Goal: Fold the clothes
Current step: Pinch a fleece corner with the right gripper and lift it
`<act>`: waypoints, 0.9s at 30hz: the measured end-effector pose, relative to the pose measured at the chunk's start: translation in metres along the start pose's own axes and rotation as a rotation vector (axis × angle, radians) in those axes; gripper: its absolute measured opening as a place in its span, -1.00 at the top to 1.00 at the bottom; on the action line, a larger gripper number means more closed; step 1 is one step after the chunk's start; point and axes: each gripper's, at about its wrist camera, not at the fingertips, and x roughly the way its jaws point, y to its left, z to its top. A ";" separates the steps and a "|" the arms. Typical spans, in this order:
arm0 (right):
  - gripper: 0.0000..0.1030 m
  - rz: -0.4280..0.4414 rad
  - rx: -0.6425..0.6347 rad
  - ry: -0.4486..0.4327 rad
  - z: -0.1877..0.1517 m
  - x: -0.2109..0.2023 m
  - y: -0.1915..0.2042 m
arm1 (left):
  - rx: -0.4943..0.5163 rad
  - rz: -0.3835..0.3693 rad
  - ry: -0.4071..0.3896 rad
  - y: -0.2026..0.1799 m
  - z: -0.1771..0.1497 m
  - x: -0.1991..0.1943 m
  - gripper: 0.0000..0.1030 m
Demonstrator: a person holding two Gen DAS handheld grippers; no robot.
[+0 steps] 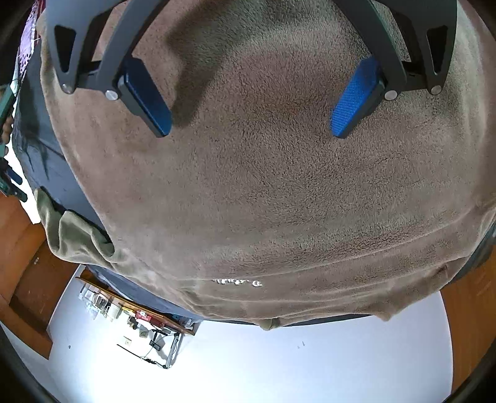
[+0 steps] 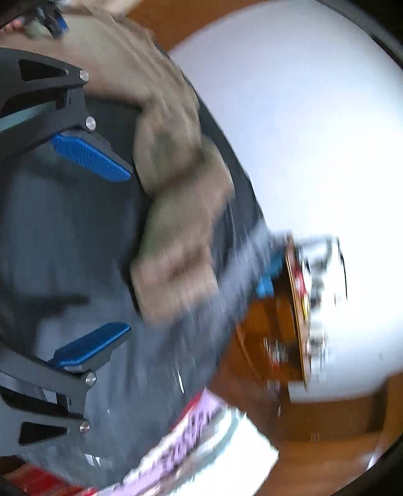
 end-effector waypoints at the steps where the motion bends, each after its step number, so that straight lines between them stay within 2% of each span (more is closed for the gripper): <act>1: -0.47 -0.025 0.032 0.008 0.006 0.004 -0.012 | 0.000 -0.001 -0.002 0.000 0.000 0.000 -1.00; 2: -0.29 -0.039 0.051 0.016 0.011 0.010 -0.020 | 0.002 -0.001 -0.004 0.000 0.000 0.000 -1.00; 4: -0.09 -0.058 0.083 0.032 0.019 0.020 -0.033 | 0.007 0.000 -0.008 0.000 -0.001 0.000 -1.00; 7: 0.08 -0.078 0.113 0.070 0.026 0.042 -0.045 | 0.008 -0.002 -0.010 0.001 -0.002 0.000 -1.00; 12: 0.10 -0.055 0.052 0.114 0.032 0.067 -0.035 | 0.010 -0.003 -0.012 0.000 -0.001 0.001 -1.00; 18: 0.11 0.040 0.001 0.166 0.024 0.073 -0.011 | 0.019 0.005 -0.011 -0.001 -0.001 0.001 -1.00; 19: 0.20 0.041 -0.022 0.167 0.021 0.073 -0.007 | 0.021 0.007 -0.010 -0.001 -0.001 0.001 -1.00; 20: 0.37 0.040 -0.047 0.166 0.019 0.072 -0.002 | 0.023 0.010 -0.010 -0.001 -0.001 0.001 -1.00; 22: 0.46 0.046 -0.085 0.165 0.015 0.071 0.005 | 0.025 0.010 -0.010 -0.002 -0.001 0.002 -1.00; 24: 0.49 0.093 -0.062 0.173 0.012 0.069 0.006 | 0.024 0.008 -0.010 -0.002 -0.001 0.002 -1.00; 27: 0.50 0.210 0.025 0.183 0.011 0.059 0.002 | 0.021 0.005 -0.012 -0.002 -0.001 0.002 -1.00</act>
